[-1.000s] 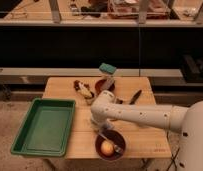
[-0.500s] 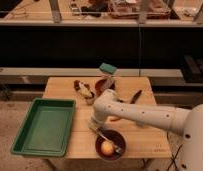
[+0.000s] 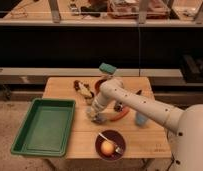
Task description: Wipe table surface with towel
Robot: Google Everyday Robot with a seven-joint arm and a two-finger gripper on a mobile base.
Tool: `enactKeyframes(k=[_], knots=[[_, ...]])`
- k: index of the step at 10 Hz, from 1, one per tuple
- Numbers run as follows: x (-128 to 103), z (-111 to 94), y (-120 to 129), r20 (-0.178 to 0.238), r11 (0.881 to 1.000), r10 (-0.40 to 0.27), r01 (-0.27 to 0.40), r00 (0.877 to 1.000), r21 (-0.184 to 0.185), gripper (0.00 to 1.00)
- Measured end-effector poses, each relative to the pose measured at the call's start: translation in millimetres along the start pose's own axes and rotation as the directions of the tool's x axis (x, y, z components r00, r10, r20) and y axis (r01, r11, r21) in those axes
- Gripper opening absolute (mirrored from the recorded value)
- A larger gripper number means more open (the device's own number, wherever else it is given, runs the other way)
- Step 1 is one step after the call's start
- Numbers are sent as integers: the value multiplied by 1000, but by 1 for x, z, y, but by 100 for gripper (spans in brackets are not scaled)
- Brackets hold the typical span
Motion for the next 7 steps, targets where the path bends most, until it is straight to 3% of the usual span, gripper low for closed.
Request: enactKeyframes(k=[3, 7], knots=[[4, 10, -15, 15, 999, -44, 43, 999, 15, 0], [-24, 7, -65, 32, 990, -142, 142, 989, 14, 0]])
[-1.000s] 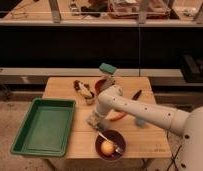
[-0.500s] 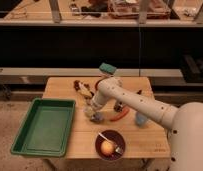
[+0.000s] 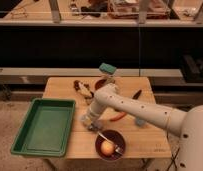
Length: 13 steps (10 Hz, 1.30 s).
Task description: Wipe table surface with towel
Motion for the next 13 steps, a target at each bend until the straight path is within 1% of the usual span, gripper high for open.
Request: enactKeyframes(k=[1, 3, 4, 5, 6, 7, 9, 10, 11, 12, 13], knots=[[-10, -2, -11, 16, 1000, -29, 29, 999, -10, 0], [-22, -1, -16, 50, 998, -55, 57, 997, -24, 0], [-31, 0, -8, 66, 998, -44, 47, 997, -35, 0], [-37, 0, 4, 72, 999, -23, 26, 997, -41, 0], [-38, 1, 15, 74, 999, -8, 11, 997, -44, 0], [-34, 2, 31, 74, 999, 12, -8, 997, -50, 0], [-22, -3, 52, 60, 997, 34, -30, 998, -64, 0], [-12, -5, 54, 49, 998, 29, -26, 998, -66, 0], [1, -5, 48, 38, 998, 12, -10, 999, -60, 0], [15, -4, 35, 30, 999, -14, 15, 999, -49, 0], [22, -1, 24, 27, 999, -28, 29, 999, -39, 0]])
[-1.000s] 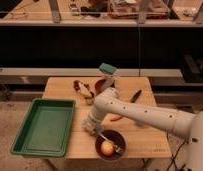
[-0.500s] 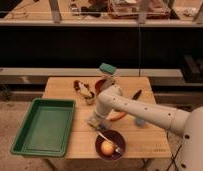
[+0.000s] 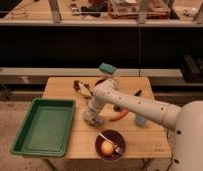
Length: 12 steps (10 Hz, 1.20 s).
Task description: Wipe table surface with towel
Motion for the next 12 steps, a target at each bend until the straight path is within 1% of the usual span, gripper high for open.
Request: enactKeyframes(k=[1, 2, 4, 5, 7, 8, 9, 10, 11, 12], knots=[[7, 6, -21, 5, 1000, -23, 23, 1000, 18, 0], [4, 14, -36, 15, 999, -35, 34, 999, 33, 0], [-10, 26, -51, 37, 998, -51, 49, 998, 51, 0], [-20, 27, -52, 48, 997, -50, 47, 998, 53, 0], [-45, 21, -42, 56, 998, -27, 24, 998, 51, 0], [-62, 13, -31, 54, 999, 1, -3, 999, 42, 0], [-74, 6, -21, 52, 999, 25, -27, 998, 32, 0], [-81, 2, -10, 54, 998, 50, -51, 997, 24, 0], [-85, 3, 5, 60, 997, 80, -81, 995, 19, 0], [-80, 6, 19, 58, 995, 102, -103, 993, 19, 0]])
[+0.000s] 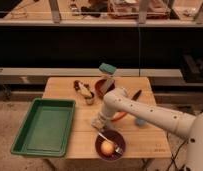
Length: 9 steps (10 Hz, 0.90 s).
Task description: Wipe table surface with towel
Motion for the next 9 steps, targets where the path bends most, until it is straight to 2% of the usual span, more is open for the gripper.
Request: enactKeyframes(k=[2, 5, 8, 9], knots=[[14, 2, 11, -4, 1000, 1, -1, 1000, -13, 0], [19, 1, 8, -4, 1000, -6, 6, 1000, -11, 0], [57, 1, -25, -25, 997, -79, 79, 997, 1, 0], [72, 4, -44, -36, 995, -104, 104, 994, 8, 0]])
